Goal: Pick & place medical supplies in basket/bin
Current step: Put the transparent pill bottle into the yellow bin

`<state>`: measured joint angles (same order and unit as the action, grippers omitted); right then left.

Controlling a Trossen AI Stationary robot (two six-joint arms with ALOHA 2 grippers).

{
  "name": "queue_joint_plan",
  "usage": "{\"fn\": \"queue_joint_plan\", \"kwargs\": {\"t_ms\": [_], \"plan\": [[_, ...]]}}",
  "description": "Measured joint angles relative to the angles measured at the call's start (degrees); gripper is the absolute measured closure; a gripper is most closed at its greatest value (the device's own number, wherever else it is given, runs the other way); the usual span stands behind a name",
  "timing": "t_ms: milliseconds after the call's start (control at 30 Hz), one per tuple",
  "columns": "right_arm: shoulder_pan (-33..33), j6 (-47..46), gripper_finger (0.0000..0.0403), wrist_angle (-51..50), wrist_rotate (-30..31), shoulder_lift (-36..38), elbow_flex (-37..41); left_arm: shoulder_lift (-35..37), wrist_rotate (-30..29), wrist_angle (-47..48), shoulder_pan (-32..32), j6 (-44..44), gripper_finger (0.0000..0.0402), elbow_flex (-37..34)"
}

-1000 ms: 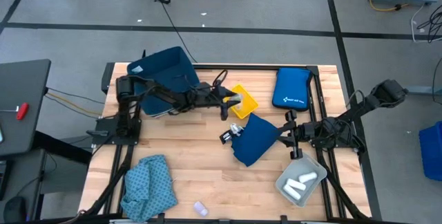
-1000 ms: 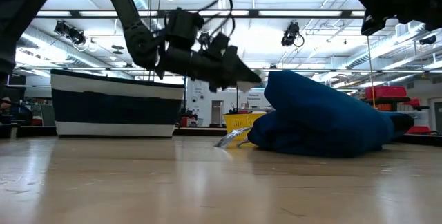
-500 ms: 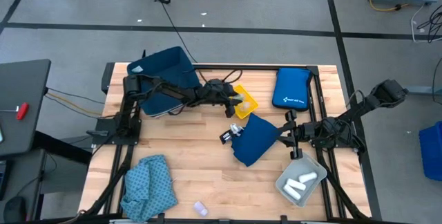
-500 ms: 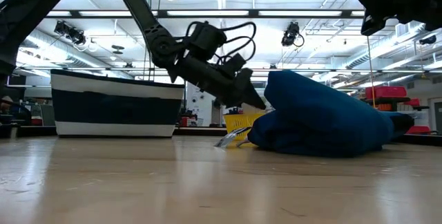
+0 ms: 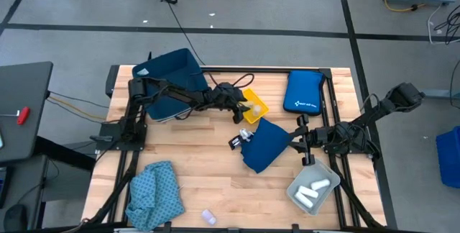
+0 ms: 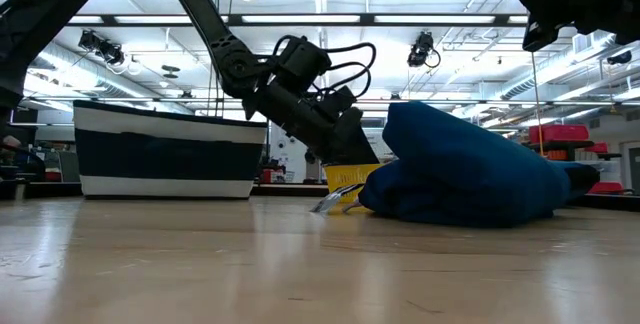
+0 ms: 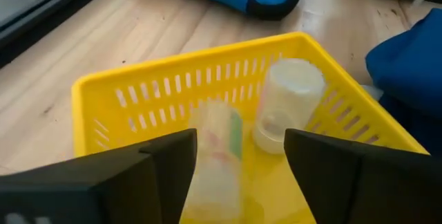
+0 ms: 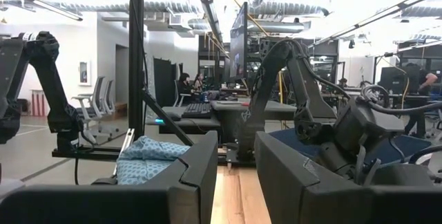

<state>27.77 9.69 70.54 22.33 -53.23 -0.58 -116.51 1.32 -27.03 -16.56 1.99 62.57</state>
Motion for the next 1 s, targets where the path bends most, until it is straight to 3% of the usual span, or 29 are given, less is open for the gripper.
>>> {"fn": "queue_joint_plan", "kwargs": {"t_ms": [533,833,1000], "plan": [[0.0,0.0,0.0298,-0.32,0.0,-0.01,-0.02,3.81,3.43,-5.31,2.6,-6.37,0.018,-0.03],[0.02,-0.44,0.0298,-2.31,0.0,-0.02,-0.07,14.7,2.03,-6.94,14.55,-14.41,0.018,-6.05],[0.01,-0.44,0.0298,-2.52,0.01,-0.02,-0.07,20.68,-5.89,-11.43,23.96,-15.49,0.0179,-14.14]]}}
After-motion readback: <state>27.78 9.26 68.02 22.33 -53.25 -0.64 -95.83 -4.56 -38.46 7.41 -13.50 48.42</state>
